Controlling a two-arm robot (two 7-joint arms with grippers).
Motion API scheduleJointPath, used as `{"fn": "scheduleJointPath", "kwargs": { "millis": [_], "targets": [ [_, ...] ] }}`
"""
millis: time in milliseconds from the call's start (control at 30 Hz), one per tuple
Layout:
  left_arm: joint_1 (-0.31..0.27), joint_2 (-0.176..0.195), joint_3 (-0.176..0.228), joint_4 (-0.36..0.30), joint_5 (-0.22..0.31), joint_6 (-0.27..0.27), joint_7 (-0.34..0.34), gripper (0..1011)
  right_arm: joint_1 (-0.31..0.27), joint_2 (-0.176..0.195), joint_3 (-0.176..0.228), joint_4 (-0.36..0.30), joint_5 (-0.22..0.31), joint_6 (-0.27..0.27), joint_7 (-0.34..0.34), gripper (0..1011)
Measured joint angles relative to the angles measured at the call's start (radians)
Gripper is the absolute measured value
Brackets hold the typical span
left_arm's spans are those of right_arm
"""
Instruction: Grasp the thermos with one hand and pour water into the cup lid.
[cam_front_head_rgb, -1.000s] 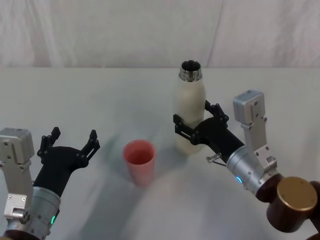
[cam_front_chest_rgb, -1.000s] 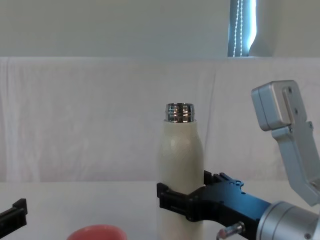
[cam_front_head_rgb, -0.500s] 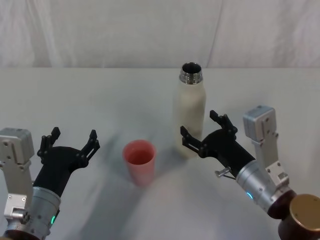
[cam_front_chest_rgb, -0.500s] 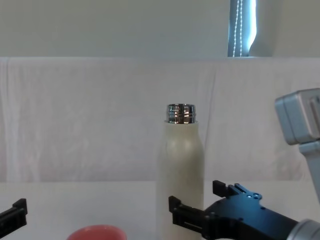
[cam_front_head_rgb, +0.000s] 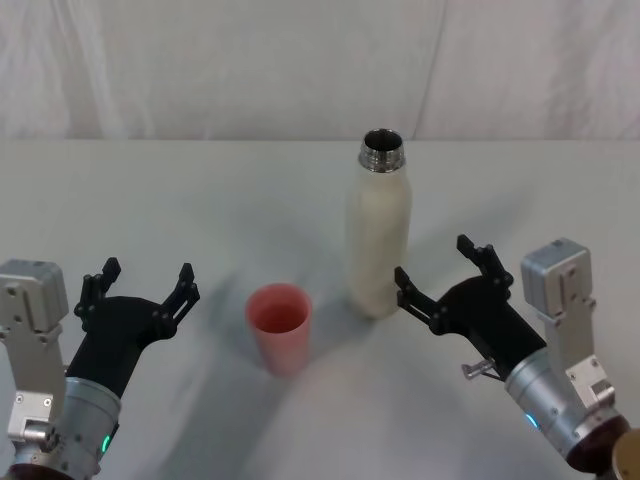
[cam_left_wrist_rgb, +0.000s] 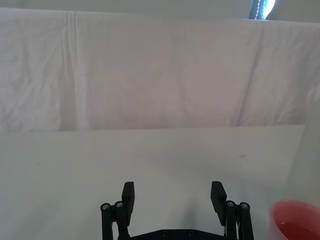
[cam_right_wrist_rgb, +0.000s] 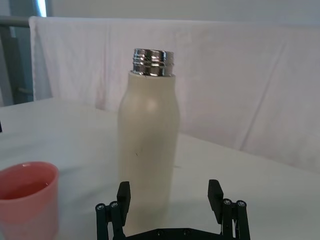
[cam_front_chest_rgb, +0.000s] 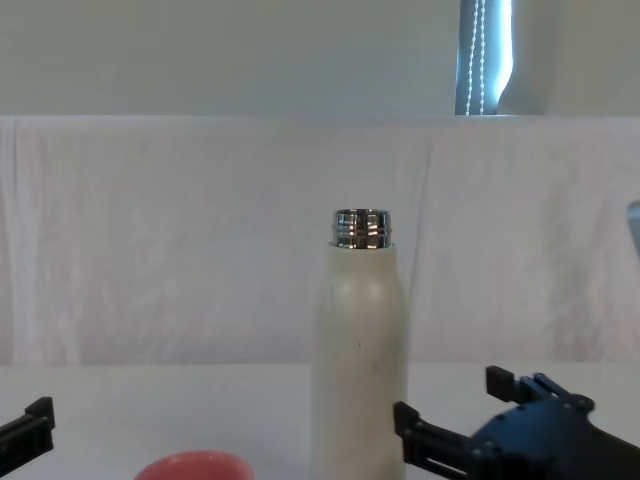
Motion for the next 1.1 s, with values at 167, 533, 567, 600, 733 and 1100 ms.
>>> {"fn": "scheduleJointPath", "kwargs": {
  "millis": [167, 533, 567, 600, 733, 1100],
  "targets": [
    [0.0, 0.0, 0.0, 0.0, 0.0, 0.0, 0.0, 1001, -0.032, 0.0, 0.023, -0.016, -0.012, -0.007, -0.017, 1001],
    [0.0, 0.0, 0.0, 0.0, 0.0, 0.0, 0.0, 1001, -0.085, -0.02, 0.067, -0.029, -0.03, -0.034, -0.045, 1001],
    [0.0, 0.0, 0.0, 0.0, 0.0, 0.0, 0.0, 1001, -0.087, -0.021, 0.068, -0.029, -0.032, -0.035, -0.046, 1002],
    [0.0, 0.0, 0.0, 0.0, 0.0, 0.0, 0.0, 1001, -0.089, -0.023, 0.069, -0.029, -0.034, -0.036, -0.048, 1001],
    [0.0, 0.0, 0.0, 0.0, 0.0, 0.0, 0.0, 1001, -0.096, -0.032, 0.073, -0.029, -0.049, -0.041, -0.055, 1001],
    [0.0, 0.0, 0.0, 0.0, 0.0, 0.0, 0.0, 1001, -0.101, -0.075, 0.081, 0.003, -0.102, -0.061, -0.097, 1001]
  ]
}}
